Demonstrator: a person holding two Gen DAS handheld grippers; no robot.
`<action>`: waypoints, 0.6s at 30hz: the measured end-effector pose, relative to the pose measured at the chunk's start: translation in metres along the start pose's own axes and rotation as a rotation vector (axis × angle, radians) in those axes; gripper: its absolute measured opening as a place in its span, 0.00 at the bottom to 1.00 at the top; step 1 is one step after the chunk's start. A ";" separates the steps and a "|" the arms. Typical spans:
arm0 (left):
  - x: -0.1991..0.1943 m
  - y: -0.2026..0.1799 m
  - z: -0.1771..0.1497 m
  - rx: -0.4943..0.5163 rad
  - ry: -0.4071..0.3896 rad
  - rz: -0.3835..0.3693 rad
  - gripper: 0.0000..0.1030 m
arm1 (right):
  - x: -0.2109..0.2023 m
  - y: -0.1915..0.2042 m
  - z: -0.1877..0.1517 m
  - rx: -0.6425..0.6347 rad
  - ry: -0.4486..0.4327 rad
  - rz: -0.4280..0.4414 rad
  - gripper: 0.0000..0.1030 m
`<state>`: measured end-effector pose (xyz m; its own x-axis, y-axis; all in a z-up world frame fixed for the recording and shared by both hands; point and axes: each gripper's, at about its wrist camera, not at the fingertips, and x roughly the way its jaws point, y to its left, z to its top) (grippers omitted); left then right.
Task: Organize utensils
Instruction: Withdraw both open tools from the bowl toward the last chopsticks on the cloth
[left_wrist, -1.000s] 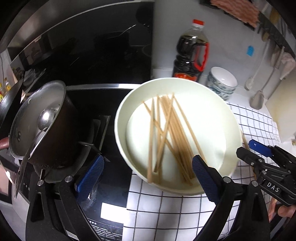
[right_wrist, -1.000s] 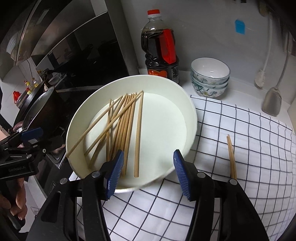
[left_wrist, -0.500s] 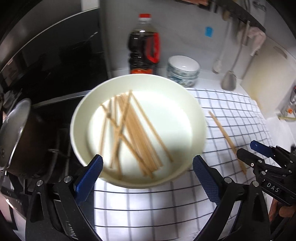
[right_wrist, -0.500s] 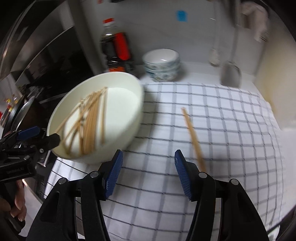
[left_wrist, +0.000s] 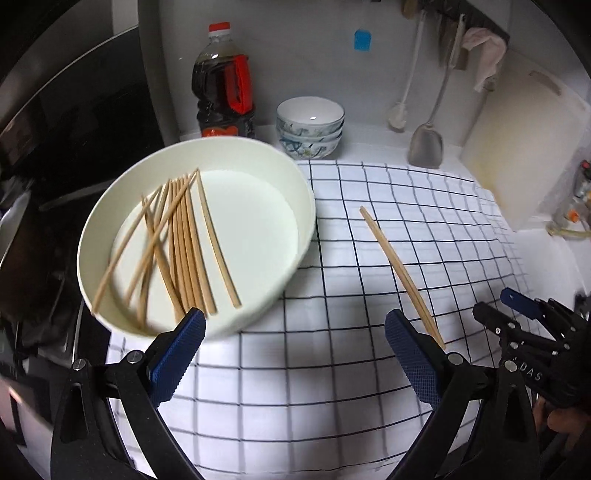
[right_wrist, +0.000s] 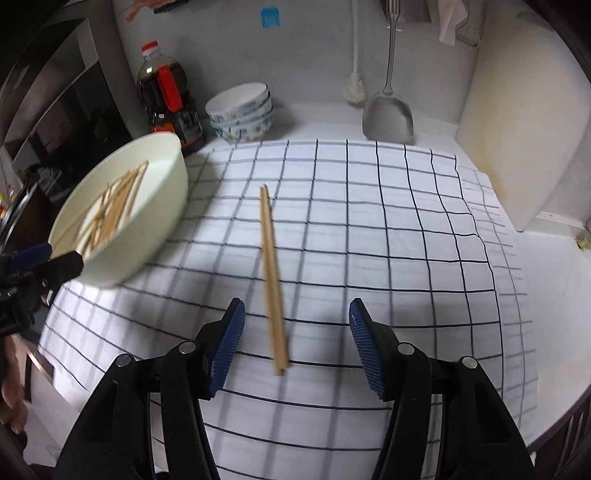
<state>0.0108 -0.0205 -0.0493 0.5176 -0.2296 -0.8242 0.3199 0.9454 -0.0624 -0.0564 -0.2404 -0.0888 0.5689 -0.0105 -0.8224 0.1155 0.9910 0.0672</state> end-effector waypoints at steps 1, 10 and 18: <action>0.001 -0.005 -0.002 -0.013 0.002 0.010 0.93 | 0.003 -0.005 -0.002 -0.016 0.000 0.014 0.55; 0.012 -0.035 -0.018 -0.070 0.020 0.107 0.93 | 0.040 -0.021 -0.011 -0.085 0.024 0.119 0.55; 0.029 -0.033 -0.028 -0.092 0.037 0.106 0.93 | 0.062 -0.015 -0.015 -0.083 0.019 0.100 0.55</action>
<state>-0.0067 -0.0521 -0.0870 0.5141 -0.1206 -0.8492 0.1905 0.9814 -0.0240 -0.0348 -0.2534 -0.1491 0.5585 0.0907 -0.8246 -0.0096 0.9947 0.1029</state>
